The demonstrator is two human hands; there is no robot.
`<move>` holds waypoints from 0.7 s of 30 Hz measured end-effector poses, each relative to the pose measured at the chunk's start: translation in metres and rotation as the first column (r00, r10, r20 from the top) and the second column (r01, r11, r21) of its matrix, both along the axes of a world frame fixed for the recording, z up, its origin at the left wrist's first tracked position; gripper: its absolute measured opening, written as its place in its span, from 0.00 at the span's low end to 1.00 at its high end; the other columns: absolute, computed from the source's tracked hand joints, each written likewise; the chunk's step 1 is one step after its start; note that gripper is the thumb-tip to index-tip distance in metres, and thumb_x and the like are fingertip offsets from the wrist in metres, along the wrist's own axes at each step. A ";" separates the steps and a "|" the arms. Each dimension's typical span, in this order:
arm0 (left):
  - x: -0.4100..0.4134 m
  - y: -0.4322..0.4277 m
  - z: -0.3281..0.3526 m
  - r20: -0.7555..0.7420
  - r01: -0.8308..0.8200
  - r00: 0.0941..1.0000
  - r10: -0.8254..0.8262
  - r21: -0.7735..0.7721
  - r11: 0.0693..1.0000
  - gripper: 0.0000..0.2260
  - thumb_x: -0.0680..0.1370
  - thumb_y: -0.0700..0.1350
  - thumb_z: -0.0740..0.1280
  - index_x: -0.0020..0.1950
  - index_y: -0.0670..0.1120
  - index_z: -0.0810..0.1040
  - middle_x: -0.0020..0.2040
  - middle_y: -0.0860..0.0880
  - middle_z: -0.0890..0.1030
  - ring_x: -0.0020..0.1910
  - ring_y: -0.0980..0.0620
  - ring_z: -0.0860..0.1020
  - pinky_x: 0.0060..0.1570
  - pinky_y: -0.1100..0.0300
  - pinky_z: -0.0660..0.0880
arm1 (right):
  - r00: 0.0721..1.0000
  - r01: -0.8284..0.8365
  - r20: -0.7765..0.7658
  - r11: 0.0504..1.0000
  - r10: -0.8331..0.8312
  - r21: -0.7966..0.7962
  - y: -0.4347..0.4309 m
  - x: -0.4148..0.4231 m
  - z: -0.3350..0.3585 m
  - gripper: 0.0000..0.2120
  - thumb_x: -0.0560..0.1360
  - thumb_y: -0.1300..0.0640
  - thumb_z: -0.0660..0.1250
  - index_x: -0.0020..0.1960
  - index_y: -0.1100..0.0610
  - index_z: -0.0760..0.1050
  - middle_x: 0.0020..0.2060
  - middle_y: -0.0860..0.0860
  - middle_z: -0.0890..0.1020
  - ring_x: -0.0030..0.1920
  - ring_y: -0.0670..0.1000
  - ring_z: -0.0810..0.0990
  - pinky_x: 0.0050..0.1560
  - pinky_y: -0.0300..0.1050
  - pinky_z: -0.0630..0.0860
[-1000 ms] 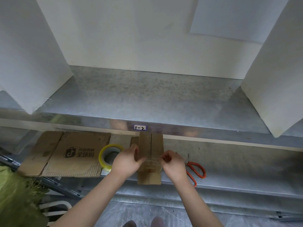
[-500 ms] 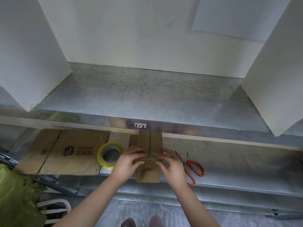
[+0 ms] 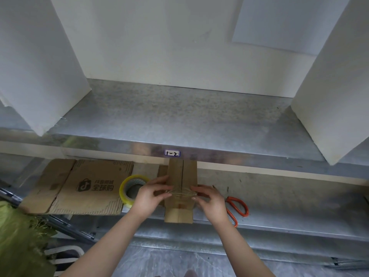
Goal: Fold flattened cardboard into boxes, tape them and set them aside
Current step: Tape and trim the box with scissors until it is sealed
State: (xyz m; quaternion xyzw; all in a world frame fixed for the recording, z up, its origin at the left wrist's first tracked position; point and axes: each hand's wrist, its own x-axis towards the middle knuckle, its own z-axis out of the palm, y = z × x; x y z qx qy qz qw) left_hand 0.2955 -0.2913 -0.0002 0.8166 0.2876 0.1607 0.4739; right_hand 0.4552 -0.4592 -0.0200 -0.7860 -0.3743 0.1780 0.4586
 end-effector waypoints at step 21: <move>0.021 -0.031 0.021 0.015 -0.048 0.996 0.083 -0.707 0.706 0.26 0.77 0.35 0.64 0.68 0.60 0.67 0.57 0.63 0.73 0.59 0.55 0.71 0.63 0.49 0.66 | 0.833 0.156 -0.547 0.984 -0.086 0.082 -0.017 -0.009 0.002 0.23 0.73 0.59 0.73 0.64 0.46 0.71 0.59 0.46 0.79 0.60 0.47 0.78 0.62 0.50 0.76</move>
